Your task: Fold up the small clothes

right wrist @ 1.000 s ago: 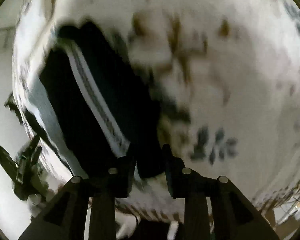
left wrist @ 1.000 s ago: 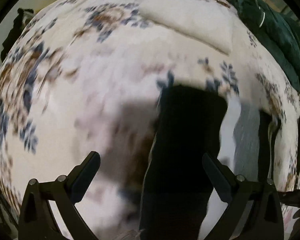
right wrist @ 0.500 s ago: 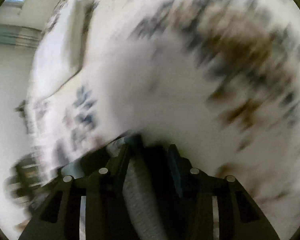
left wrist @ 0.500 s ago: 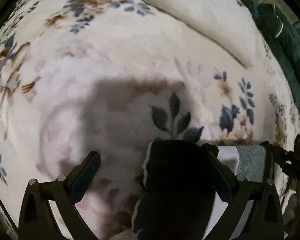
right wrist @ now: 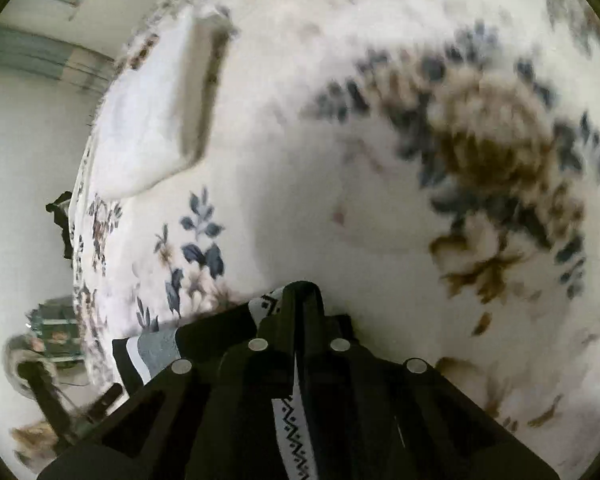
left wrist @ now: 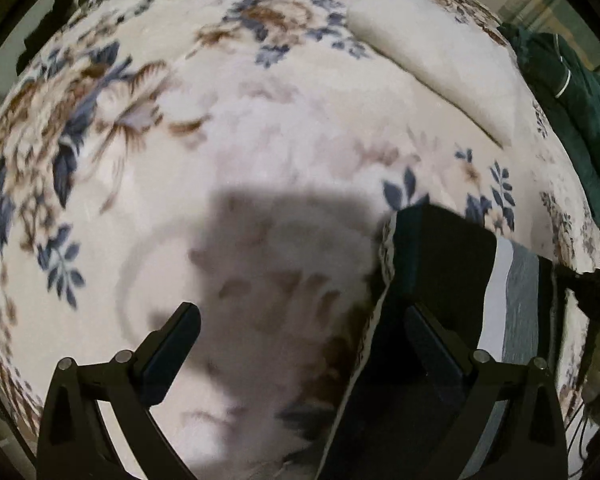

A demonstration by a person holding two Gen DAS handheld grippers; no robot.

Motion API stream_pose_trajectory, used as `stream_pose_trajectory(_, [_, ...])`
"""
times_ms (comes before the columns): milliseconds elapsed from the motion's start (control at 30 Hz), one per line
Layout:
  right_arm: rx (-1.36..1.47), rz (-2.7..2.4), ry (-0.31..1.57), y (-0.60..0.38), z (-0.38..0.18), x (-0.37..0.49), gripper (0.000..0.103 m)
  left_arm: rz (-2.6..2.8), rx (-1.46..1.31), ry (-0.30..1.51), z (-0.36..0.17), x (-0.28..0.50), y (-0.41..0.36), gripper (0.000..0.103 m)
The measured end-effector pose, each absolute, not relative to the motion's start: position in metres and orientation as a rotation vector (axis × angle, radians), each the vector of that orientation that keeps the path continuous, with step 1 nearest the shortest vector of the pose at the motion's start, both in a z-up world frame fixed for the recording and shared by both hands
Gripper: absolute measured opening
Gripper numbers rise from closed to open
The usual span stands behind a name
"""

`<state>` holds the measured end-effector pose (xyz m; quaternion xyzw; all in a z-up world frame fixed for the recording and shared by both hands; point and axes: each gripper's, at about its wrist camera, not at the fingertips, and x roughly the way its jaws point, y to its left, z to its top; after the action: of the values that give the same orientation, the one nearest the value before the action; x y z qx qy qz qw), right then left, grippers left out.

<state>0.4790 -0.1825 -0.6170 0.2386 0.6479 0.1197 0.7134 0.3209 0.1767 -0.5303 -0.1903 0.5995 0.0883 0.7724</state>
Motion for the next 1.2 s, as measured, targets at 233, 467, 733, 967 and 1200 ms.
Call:
stream_pose_trajectory(233, [0.657, 0.354, 1.594, -0.224, -0.635, 0.455, 0.078, 0.0, -0.655, 1.343, -0.563, 0.3, 0.183, 0.103])
stream_pose_trajectory(467, [1.007, 0.629, 1.788, -0.234, -0.714, 0.383, 0.08, -0.247, -0.715, 1.34, -0.579, 0.313, 0.155, 0.103])
stream_pose_trajectory(733, [1.014, 0.8, 1.741, -0.188, -0.717, 0.382, 0.091, -0.437, -0.663, 1.363, -0.572, 0.336, 0.102, 0.087])
stream_pose_trajectory(967, [0.947, 0.697, 1.599, -0.183, -0.675, 0.374, 0.037, -0.449, -0.679, 1.313, -0.546, 0.346, 0.117, 0.03])
stream_pose_trajectory(1200, [0.961, 0.56, 1.477, -0.163, -0.603, 0.383, 0.035, -0.571, -0.591, 1.29, -0.492, 0.395, 0.148, 0.029])
